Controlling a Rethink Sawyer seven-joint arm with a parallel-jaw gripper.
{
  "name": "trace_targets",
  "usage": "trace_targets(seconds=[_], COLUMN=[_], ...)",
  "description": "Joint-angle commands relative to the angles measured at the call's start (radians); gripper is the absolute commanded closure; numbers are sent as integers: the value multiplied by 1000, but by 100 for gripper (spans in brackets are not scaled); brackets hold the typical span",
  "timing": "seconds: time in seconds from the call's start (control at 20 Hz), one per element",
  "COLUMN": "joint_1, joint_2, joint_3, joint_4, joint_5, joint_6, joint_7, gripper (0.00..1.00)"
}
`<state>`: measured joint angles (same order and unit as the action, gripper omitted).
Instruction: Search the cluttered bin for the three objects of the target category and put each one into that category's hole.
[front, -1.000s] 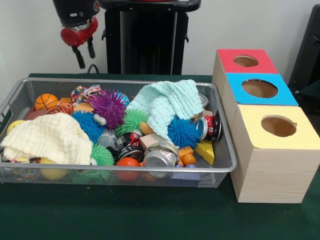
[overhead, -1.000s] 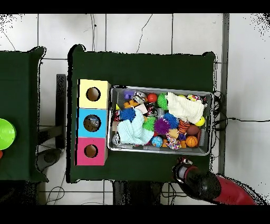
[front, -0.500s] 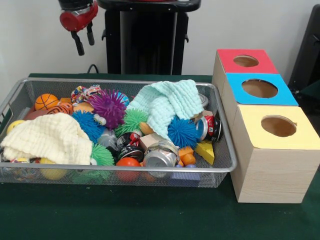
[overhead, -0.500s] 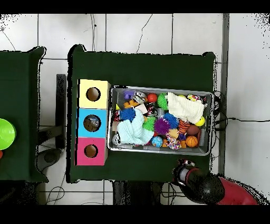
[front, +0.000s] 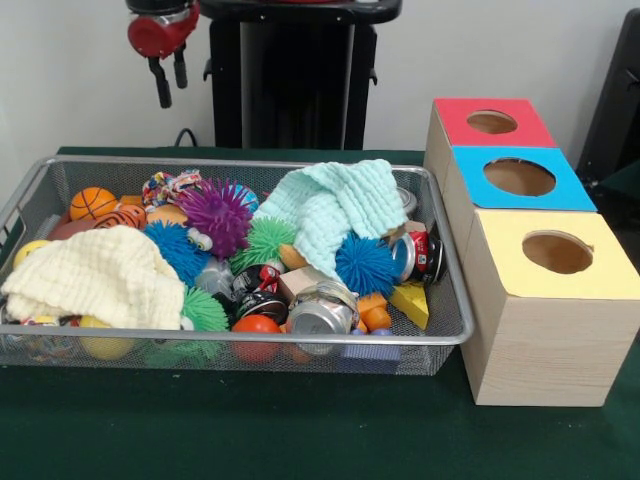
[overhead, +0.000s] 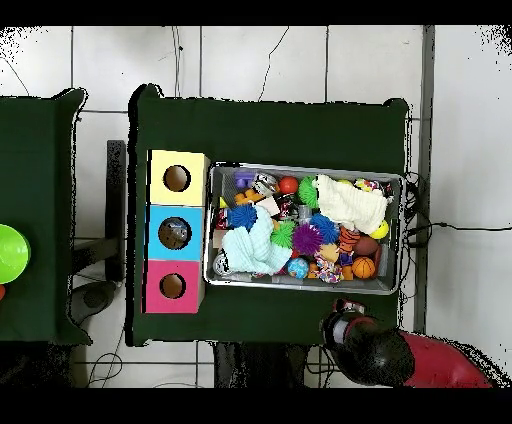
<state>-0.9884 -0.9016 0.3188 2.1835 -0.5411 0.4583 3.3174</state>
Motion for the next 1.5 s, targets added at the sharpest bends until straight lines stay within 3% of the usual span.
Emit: trace_targets(seconds=[0.05, 0.25, 0.65, 1.5], joint_1=[76, 89, 101, 53], joint_2=[0, 2, 77, 150], joint_3=[-1, 5, 4, 26], joint_4=[-122, -146, -232, -338], joint_5=[-83, -60, -56, -65], joint_6=[-91, -53, -31, 0], joint_7=[-93, -107, -126, -203], gripper=[0, 0, 0, 0])
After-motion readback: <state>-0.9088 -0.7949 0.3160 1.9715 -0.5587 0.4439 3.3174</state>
